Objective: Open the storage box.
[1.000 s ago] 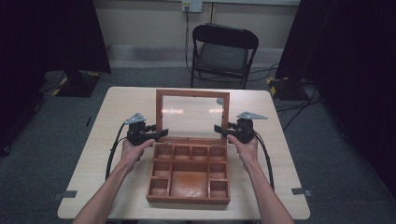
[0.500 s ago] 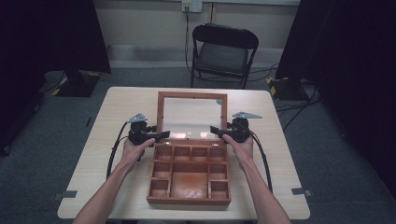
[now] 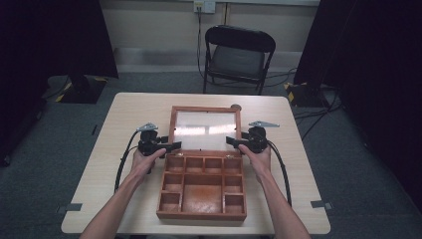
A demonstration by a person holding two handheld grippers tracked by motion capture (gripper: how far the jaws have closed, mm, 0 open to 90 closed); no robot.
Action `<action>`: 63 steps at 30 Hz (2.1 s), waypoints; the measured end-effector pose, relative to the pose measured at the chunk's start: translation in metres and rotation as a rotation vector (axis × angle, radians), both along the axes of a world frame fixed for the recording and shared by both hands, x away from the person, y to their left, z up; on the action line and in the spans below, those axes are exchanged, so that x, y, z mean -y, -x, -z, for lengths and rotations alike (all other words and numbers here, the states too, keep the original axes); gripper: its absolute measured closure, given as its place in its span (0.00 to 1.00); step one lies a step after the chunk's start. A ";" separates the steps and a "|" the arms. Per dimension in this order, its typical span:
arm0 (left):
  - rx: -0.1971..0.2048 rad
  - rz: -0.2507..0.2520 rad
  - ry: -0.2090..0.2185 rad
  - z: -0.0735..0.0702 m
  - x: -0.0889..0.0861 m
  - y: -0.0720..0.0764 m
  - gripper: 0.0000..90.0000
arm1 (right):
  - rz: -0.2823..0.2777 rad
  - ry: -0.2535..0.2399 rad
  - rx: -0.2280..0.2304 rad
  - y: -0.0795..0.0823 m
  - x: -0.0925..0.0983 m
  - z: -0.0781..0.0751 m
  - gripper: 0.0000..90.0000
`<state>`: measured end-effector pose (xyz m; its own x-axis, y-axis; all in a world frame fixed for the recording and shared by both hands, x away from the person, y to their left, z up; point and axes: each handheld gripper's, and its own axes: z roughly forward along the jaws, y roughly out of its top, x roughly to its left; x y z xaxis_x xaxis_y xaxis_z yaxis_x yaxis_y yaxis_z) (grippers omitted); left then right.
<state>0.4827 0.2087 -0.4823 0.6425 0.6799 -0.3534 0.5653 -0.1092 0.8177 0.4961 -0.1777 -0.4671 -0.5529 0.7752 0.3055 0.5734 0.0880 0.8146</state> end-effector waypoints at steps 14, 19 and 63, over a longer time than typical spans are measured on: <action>-0.051 -0.002 -0.004 0.007 -0.006 -0.003 0.34 | 0.000 0.019 -0.065 -0.003 0.000 0.012 0.26; -0.028 -0.022 -0.036 0.004 -0.006 -0.002 0.36 | -0.003 0.014 -0.089 -0.004 0.001 0.012 0.26; 0.018 -0.019 -0.158 -0.020 -0.048 0.059 0.25 | 0.006 0.068 -0.039 0.071 0.063 -0.020 0.19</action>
<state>0.4234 0.2564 -0.4622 0.6339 0.7385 -0.2299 0.5540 -0.2261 0.8012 0.4254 -0.2409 -0.4472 -0.5373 0.7981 0.2728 0.6049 0.1393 0.7840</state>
